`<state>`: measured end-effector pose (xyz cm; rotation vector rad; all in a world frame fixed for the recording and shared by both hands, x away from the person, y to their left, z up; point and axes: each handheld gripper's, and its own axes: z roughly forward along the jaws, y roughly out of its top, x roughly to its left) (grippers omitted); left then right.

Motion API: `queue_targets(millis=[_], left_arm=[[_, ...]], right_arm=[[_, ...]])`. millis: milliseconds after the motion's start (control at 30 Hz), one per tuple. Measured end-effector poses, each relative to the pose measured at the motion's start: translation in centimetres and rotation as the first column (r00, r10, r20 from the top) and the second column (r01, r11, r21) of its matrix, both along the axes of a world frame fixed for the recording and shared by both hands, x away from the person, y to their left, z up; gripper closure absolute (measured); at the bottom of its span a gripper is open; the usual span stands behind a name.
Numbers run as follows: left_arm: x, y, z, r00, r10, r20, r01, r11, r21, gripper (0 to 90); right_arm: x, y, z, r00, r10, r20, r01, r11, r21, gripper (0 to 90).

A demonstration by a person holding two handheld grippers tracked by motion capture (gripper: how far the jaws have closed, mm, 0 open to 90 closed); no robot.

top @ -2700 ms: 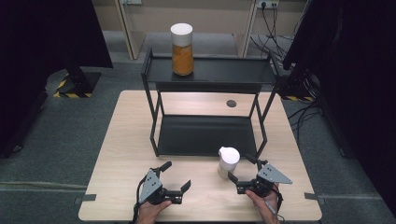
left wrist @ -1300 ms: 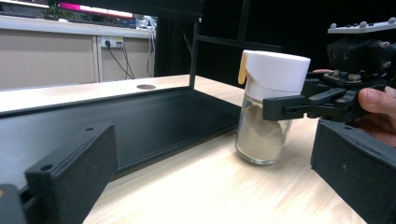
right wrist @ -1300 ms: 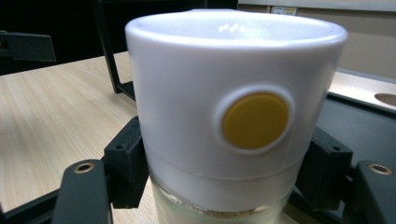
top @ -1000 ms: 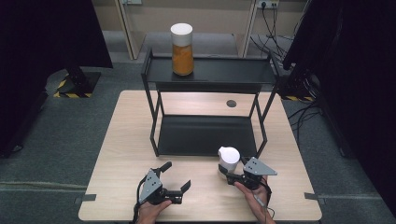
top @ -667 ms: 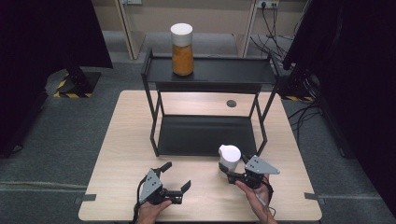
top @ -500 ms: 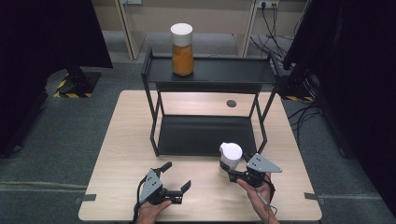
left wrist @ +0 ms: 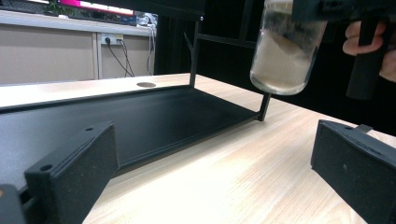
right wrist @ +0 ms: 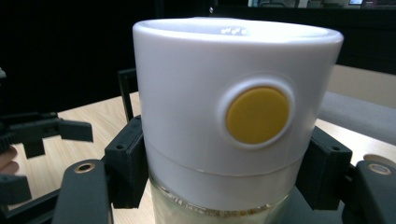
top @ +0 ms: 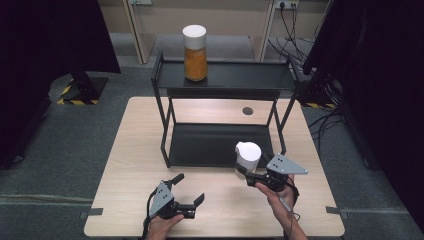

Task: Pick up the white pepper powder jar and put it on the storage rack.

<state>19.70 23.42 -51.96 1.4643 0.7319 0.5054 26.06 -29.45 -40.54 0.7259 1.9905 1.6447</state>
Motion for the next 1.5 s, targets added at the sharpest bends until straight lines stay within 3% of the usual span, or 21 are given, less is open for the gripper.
queue_targets(millis=[367,833,1233,1500], left_arm=[[0.0,0.0,0.0,1.0000,0.001,-0.005,-0.001,1.0000,-0.002,0.1],[0.1,0.0,0.0,1.0000,-0.004,-0.008,0.004,1.0000,0.000,0.1],[0.1,0.0,0.0,1.0000,-0.004,-0.009,0.004,1.0000,0.002,0.1],[0.1,0.0,0.0,1.0000,-0.002,-0.009,0.002,1.0000,0.003,0.1]], right_arm=[[0.7,0.7,2.4,0.9996,0.027,-0.006,-0.027,0.9996,-0.005,30.6],[1.5,1.1,6.2,0.9985,0.048,0.028,-0.048,0.9988,-0.011,30.6],[2.6,1.0,8.8,0.9979,0.063,0.012,-0.063,0.9977,0.024,30.6],[2.9,1.1,10.9,0.9973,0.066,0.034,-0.067,0.9976,0.021,30.6]])
